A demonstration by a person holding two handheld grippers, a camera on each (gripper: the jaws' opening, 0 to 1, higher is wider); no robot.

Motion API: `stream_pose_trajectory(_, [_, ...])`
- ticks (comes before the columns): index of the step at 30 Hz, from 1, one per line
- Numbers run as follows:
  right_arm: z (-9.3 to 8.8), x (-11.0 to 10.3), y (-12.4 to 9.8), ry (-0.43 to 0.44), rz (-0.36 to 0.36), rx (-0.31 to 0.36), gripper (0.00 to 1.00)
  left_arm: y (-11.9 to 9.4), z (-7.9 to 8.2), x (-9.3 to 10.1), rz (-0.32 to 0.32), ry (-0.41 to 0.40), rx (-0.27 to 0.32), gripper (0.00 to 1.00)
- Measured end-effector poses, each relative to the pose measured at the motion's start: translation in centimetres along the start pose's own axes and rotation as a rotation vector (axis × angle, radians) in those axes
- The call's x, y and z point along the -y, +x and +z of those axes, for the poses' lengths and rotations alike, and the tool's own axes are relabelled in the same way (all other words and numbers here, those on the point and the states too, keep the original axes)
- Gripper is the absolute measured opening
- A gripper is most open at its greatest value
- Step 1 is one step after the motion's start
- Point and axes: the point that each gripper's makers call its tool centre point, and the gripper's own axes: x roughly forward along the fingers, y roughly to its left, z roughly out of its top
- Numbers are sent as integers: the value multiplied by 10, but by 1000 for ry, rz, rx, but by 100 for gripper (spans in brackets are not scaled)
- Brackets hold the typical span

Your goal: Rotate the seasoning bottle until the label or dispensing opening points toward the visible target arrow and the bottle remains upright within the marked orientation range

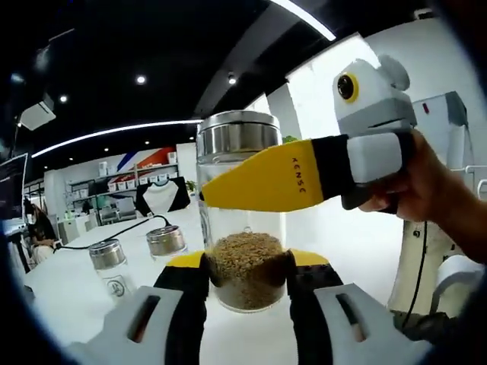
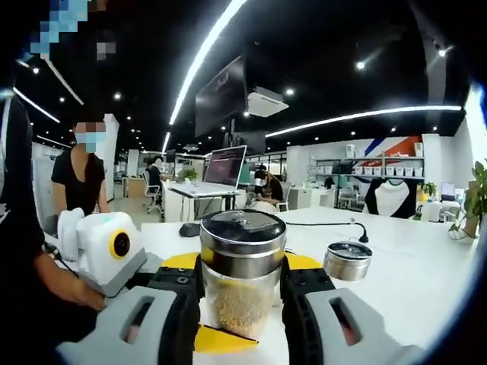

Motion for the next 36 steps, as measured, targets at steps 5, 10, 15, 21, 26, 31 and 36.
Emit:
stream_pose_trajectory(5, [-2, -9, -8, -36, 67, -15, 38, -2, 5, 16, -153, -71, 14, 43])
stream_pose_trajectory(10, [0, -14, -15, -25, 135, 6, 38, -5, 10, 27, -295, -122, 41, 43])
stream_pose_trajectory(15, [1, -21, -21, 56, 248, 55, 38, -9, 10, 36, -403, -211, 49, 43])
stream_pose_trajectory(21, [-3, -21, -27, 130, 329, 98, 38, -10, 5, 43, -468, -199, 47, 44])
stream_pose_trajectory(26, [1, -19, -25, 71, 312, 137, 38, -4, 6, 39, -342, -172, 12, 43])
stream_pose_trajectory(31, [4, -17, -17, -15, 236, 131, 37, 5, 4, 18, -138, -174, -4, 43])
stream_pose_trajectory(36, [6, -14, -10, -43, 169, 148, 37, 4, 3, 0, 28, -69, -31, 43])
